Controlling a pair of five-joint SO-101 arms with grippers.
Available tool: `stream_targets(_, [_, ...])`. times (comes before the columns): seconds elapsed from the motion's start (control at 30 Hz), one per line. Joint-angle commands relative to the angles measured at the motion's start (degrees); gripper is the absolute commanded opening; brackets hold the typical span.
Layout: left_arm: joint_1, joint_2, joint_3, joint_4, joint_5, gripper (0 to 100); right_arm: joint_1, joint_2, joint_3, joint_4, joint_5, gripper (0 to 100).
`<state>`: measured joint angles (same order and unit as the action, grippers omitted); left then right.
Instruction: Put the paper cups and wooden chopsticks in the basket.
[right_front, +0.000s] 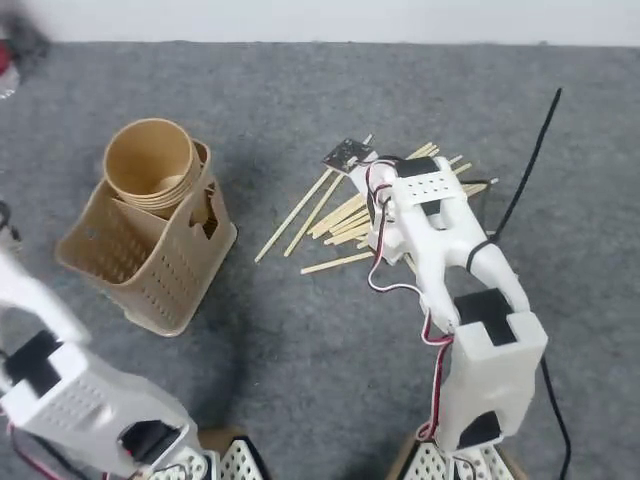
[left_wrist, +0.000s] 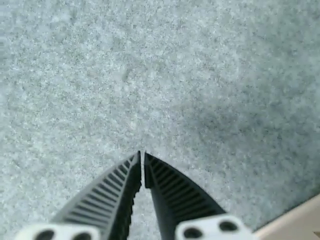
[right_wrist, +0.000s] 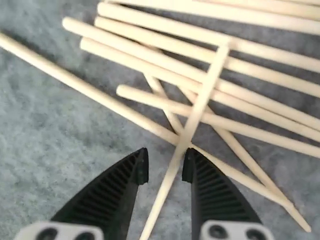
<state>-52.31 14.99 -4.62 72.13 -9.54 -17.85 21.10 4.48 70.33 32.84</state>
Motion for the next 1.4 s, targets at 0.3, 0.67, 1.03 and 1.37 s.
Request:
stream_targets(0.3, [0.0, -1.3, 6.3, -12.6, 0.8, 1, 0.3, 4.4, -0.5, -3.0, 4.7, 1.5])
stream_targets(0.67, [3.1, -6.5, -4.5, -10.2, 5.0, 1, 0.2, -1.4, -0.5, -2.2, 5.5, 0.7])
stream_targets(1.03, [25.6, -11.9, -33.9, 13.4, -4.4, 8, 0.2, -13.3, 0.2, -2.7, -9.8, 0.7])
stream_targets(1.37, [34.7, -12.1, -40.7, 28.5, -6.3, 17, 0.0, -13.3, 1.9, -2.9, -11.9, 0.7])
